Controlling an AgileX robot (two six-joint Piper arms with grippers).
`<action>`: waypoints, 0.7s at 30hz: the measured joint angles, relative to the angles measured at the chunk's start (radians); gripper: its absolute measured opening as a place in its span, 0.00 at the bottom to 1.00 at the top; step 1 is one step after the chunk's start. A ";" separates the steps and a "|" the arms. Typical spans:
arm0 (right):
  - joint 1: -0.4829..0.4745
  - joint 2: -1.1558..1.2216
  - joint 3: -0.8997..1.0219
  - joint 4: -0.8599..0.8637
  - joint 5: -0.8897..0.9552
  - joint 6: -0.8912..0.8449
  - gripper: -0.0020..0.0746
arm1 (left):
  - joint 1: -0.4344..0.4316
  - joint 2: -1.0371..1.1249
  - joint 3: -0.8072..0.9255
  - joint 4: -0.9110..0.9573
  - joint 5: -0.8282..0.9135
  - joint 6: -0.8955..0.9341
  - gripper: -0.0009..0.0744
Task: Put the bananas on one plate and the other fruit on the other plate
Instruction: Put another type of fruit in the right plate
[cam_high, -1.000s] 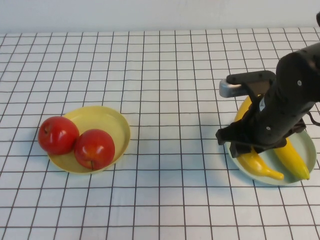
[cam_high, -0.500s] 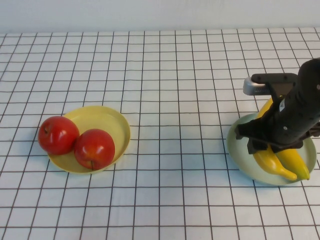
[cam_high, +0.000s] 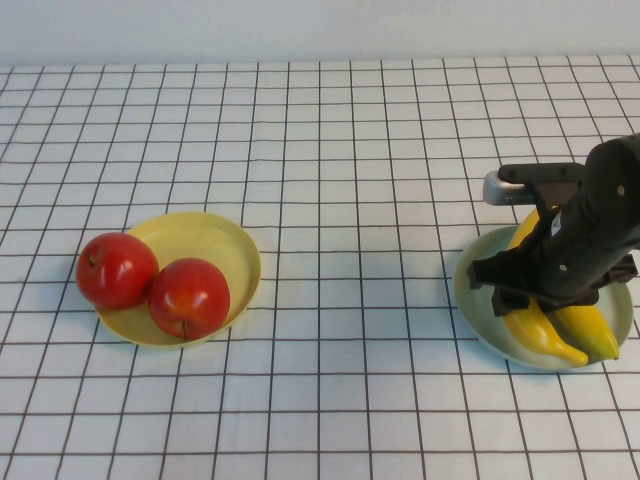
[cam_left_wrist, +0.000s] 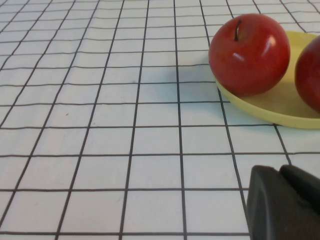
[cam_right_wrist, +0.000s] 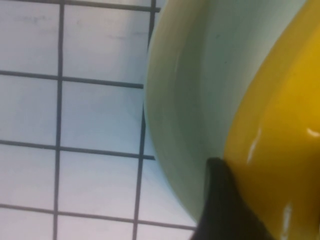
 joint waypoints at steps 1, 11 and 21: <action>0.000 0.000 0.000 0.000 -0.003 0.000 0.46 | 0.000 0.000 0.000 0.000 0.000 0.000 0.01; 0.000 0.000 0.000 0.000 0.001 0.000 0.47 | 0.000 0.000 0.000 0.000 0.000 0.000 0.01; 0.000 0.000 0.000 0.001 0.001 0.000 0.48 | 0.000 0.000 0.000 0.000 0.000 0.000 0.01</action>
